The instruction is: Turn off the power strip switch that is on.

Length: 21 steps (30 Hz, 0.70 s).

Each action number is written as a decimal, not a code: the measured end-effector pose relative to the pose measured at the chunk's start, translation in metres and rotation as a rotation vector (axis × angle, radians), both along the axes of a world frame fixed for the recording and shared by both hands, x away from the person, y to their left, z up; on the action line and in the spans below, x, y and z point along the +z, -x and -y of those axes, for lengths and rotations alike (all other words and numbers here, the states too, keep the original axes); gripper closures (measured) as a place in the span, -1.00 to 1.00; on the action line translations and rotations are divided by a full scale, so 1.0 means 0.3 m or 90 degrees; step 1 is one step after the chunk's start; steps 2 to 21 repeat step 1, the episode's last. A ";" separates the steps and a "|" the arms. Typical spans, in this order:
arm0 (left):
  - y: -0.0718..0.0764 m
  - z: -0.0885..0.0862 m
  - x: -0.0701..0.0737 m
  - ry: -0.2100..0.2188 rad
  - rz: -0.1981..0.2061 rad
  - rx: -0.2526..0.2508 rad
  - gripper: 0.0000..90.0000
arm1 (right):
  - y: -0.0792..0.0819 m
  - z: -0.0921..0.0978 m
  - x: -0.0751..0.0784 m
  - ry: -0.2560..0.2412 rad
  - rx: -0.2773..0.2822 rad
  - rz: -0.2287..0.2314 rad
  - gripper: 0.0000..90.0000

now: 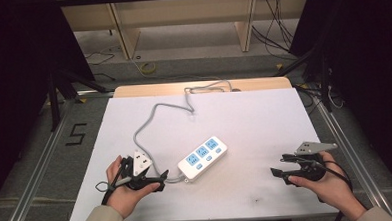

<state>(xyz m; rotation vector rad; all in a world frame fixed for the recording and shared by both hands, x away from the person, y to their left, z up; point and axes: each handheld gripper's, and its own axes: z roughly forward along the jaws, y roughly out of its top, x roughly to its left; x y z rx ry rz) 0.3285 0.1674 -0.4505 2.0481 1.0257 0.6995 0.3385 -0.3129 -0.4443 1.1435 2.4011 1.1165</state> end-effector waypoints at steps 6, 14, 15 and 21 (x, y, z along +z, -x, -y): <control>-0.001 0.001 0.000 0.001 0.000 -0.001 -0.85 | 0.000 0.001 0.000 0.000 0.000 0.001 -0.36; -0.001 0.001 0.000 0.001 0.000 -0.001 -0.85 | 0.000 0.001 0.000 0.000 0.000 0.001 -0.36; -0.001 0.001 0.000 0.001 0.000 -0.001 -0.85 | 0.000 0.001 0.000 0.000 0.000 0.001 -0.36; -0.001 0.001 0.000 0.001 0.000 -0.001 -0.85 | 0.000 0.001 0.000 0.000 0.000 0.001 -0.36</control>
